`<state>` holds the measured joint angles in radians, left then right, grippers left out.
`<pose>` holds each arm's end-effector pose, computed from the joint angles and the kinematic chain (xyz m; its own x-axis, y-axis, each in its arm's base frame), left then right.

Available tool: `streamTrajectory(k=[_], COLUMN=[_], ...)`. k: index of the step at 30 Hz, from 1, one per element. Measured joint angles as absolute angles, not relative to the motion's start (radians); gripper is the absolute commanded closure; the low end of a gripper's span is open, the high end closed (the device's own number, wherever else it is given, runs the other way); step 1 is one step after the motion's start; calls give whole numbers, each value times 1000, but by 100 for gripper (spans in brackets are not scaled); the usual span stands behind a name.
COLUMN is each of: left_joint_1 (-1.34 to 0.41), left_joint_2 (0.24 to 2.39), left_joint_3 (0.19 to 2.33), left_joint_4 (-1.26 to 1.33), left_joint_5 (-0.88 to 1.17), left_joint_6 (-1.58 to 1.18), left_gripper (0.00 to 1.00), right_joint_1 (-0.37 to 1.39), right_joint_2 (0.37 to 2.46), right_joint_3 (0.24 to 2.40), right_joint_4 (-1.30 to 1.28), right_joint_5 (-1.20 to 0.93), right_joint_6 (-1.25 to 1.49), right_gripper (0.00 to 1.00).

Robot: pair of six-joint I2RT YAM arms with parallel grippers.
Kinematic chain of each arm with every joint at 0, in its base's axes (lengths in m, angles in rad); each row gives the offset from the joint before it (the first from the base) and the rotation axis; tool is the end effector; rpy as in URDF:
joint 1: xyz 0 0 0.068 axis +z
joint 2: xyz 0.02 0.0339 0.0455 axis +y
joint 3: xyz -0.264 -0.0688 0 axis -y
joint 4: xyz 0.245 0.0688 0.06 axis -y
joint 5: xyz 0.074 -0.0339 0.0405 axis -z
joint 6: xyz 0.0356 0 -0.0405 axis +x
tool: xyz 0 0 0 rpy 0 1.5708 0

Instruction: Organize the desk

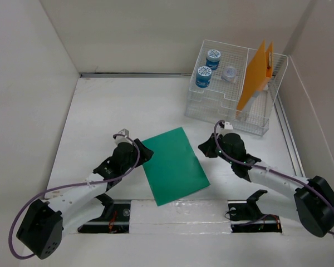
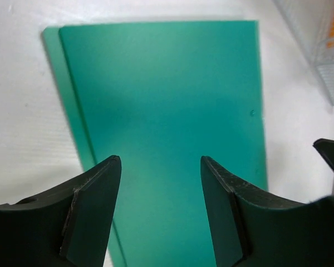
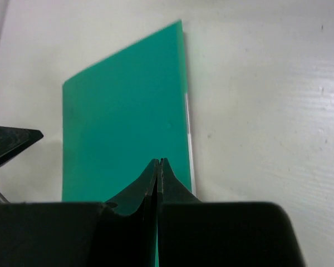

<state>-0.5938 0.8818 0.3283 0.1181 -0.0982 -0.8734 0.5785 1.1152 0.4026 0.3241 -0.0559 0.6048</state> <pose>0.1605 -0.1042 0.1934 -0.5948 -0.5188 -0.6140 0.0423 0.7426 -0.6684 0.1913 0.1273 0.1943 -0.5959 0.2889 -0.7493 -0.3044 0.7822 0.5436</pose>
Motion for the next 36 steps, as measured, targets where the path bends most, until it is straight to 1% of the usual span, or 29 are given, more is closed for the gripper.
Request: streamTrajectory(k=[2,3,4,5,7,9,15,18,24,27,28,30,31,33,36], left_joint_1=[-594,-594,-594,-594,-594,-597,-610,-616,-624,-620,-620,-620,-619,-618,-615], left_joint_2=[883,888,896,903,910,899,850,916,997,1029,1044,1073,1080,1085,1085], left_joint_3=[300,292,288,287,287,287,246,242,197,172,170,166,163,158,153], left_joint_4=[117,113,109,102,89,67,49,80,261,352,378,426,445,465,477], left_joint_5=[-92,-88,-85,-83,-83,-93,-108,-97,-89,-104,-109,-112,-117,-117,-117], left_joint_6=[-874,-875,-876,-879,-887,-904,-949,-959,-980,-983,-983,-983,-983,-981,-979], left_gripper=[45,46,46,46,46,45,45,47,51,52,52,52,52,53,52], right_joint_1=[579,579,579,579,577,574,569,568,540,518,514,510,509,504,504], right_joint_2=[1108,1100,1090,1081,1076,1103,1367,1433,1512,1547,1559,1586,1594,1598,1577], right_joint_3=[391,381,370,363,359,371,533,568,596,596,595,584,573,550,489], right_joint_4=[289,274,253,232,197,170,104,113,185,249,271,327,360,414,496], right_joint_5=[-56,-56,-54,-47,-41,-46,-149,-217,-307,-315,-317,-333,-337,-347,-346], right_joint_6=[605,606,606,611,600,576,490,471,459,462,464,479,490,512,551], right_gripper=[99,90,58,44,27,24,33,38,47,59,70,79,90,100,100])
